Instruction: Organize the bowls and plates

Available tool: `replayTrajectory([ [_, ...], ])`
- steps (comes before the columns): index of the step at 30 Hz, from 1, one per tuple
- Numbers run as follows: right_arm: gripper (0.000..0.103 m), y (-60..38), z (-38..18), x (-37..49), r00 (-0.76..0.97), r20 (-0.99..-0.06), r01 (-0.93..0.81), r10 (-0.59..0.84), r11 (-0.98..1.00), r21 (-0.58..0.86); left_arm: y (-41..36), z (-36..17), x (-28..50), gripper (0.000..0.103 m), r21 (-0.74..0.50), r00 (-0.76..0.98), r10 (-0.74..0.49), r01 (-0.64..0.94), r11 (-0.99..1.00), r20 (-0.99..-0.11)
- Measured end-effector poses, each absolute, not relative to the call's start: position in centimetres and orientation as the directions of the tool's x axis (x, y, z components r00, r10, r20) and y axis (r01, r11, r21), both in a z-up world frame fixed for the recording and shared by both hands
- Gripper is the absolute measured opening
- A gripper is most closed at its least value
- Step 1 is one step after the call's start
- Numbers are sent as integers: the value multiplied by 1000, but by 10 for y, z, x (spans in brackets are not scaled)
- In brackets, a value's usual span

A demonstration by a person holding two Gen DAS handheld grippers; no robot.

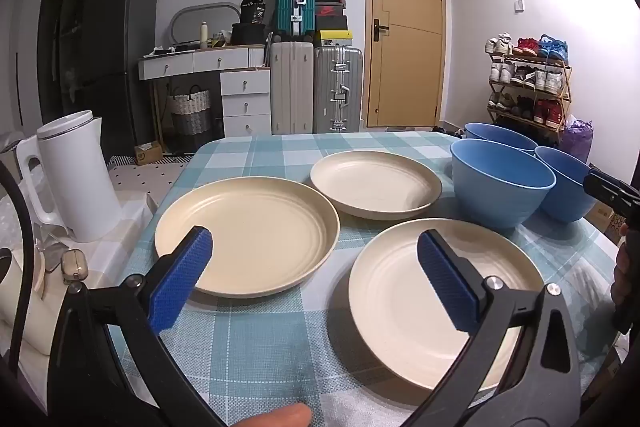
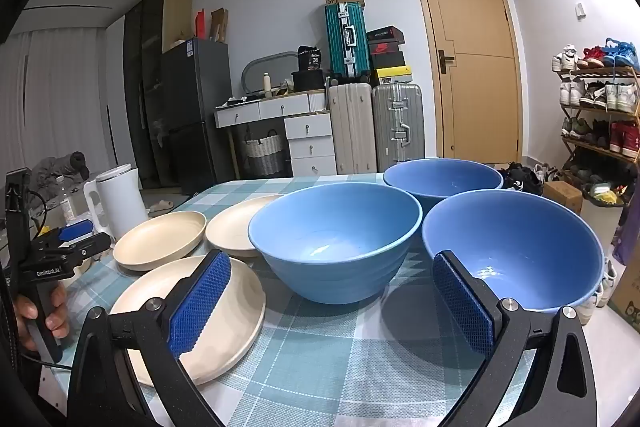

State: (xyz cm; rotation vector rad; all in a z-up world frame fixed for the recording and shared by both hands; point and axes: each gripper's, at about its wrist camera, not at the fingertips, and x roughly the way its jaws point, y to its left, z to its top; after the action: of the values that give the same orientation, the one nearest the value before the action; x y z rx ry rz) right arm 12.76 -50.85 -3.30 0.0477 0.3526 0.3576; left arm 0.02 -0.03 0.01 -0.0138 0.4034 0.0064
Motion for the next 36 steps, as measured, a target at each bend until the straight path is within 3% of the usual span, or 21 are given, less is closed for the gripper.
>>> replayTrajectory([
  [36,103,-508,-33,128,875,-333,-333,350,937,109,3,-1,-1,102,-20,927,9,-18,1000,-375],
])
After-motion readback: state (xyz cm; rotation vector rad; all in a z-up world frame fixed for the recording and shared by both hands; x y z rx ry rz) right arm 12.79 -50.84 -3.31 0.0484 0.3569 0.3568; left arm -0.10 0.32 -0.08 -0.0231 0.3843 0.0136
